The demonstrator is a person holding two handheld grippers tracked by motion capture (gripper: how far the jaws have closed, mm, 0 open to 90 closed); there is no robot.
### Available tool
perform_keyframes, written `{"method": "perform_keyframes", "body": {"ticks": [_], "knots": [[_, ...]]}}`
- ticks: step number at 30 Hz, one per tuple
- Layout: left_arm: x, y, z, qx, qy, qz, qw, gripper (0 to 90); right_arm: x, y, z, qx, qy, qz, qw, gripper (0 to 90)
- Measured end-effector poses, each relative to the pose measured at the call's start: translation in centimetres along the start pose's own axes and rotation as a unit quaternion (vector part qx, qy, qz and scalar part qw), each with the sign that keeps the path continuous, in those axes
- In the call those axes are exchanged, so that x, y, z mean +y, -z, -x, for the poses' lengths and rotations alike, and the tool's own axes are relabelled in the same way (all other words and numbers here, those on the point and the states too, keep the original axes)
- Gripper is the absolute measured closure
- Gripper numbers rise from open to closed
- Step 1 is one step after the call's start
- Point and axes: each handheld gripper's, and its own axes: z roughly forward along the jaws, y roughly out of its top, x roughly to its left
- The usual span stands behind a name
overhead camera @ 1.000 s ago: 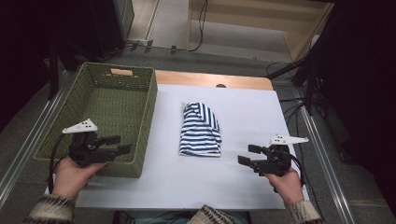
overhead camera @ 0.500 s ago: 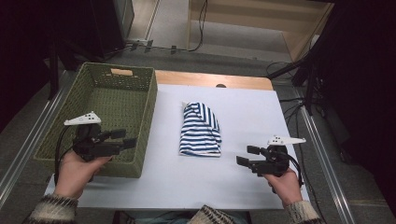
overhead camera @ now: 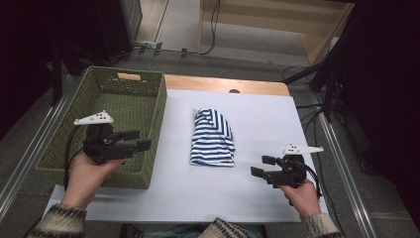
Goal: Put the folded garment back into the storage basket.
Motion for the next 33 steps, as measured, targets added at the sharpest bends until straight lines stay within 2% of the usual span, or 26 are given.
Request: {"method": "perform_keyframes", "body": {"ticks": [4,13,16,21,33], "knots": [[0.4,-0.6,0.4,-0.002,-0.009,-0.004,0.9999,29.9,0.0,0.0,-0.1,-0.001,0.0,-0.004,1.0,19.3],[1.6,-1.7,1.2,-0.009,-0.016,-0.006,0.9998,27.1,-0.1,0.0,0.0,-0.002,-0.002,-0.005,1.0,19.3],[2.0,-2.1,1.3,-0.016,-0.018,-0.004,0.9997,26.1,-0.1,0.0,0.0,-0.003,-0.002,-0.006,1.0,19.3],[2.5,-3.0,1.6,-0.03,-0.026,-0.015,0.9991,24.8,-0.1,0.0,0.1,-0.003,-0.002,-0.007,1.0,19.3],[4.0,-5.7,3.3,-0.052,-0.049,-0.031,0.9969,24.2,-0.1,0.0,0.1,-0.003,-0.002,-0.005,1.0,19.3]]}}
